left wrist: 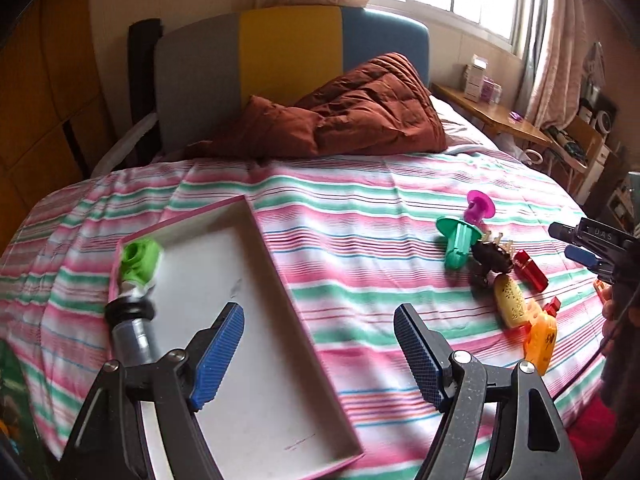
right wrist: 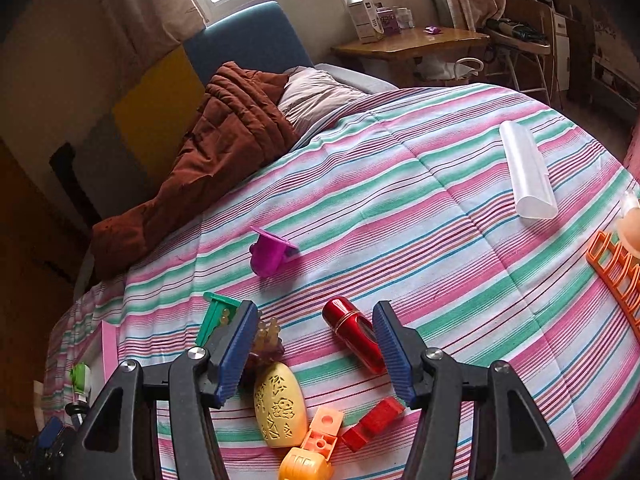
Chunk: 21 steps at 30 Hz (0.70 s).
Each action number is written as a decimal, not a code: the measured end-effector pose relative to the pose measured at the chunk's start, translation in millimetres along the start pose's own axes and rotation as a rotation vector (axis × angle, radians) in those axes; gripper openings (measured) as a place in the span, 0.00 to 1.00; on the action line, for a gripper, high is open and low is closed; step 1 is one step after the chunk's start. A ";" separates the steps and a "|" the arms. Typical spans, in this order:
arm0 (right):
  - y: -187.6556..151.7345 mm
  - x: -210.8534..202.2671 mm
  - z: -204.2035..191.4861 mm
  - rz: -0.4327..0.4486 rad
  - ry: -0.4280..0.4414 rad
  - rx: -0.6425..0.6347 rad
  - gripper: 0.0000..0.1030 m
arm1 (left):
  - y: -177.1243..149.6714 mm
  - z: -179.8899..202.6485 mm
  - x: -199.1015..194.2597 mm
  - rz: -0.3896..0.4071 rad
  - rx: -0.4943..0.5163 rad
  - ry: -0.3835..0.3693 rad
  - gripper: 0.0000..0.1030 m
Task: Organize rigid objects
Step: 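Move both grippers back over the remaining toys, then grasp the teal spool-shaped stand with the left gripper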
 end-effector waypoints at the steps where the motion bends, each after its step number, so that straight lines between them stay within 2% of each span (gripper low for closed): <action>1: -0.1 -0.2 -0.1 -0.001 0.005 0.001 0.59 | 3.7 5.4 4.4 -0.006 0.013 -0.002 0.76; 7: 1.8 -2.6 4.3 -0.002 0.030 0.030 0.59 | 27.7 44.0 38.8 -0.054 0.118 0.001 0.75; 10: 3.3 -4.1 6.2 0.000 0.045 0.044 0.59 | 40.1 68.2 54.1 -0.063 0.192 -0.016 0.69; 13: 4.0 -4.7 7.7 -0.003 0.058 0.053 0.59 | 51.8 91.9 71.4 -0.075 0.264 -0.035 0.69; 21: 5.8 -3.3 10.4 -0.011 0.085 0.071 0.59 | 72.6 131.6 119.2 -0.154 0.332 -0.106 0.68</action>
Point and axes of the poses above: each gripper's, at about its wrist camera, not at the fingertips, and x roughly the way its jaws point, z to its right, y to its top, the point moved 10 cm from there along x, roughly the way its jaws point, and after that the axes turned 12 degrees about -z, right-handed, at the moved point
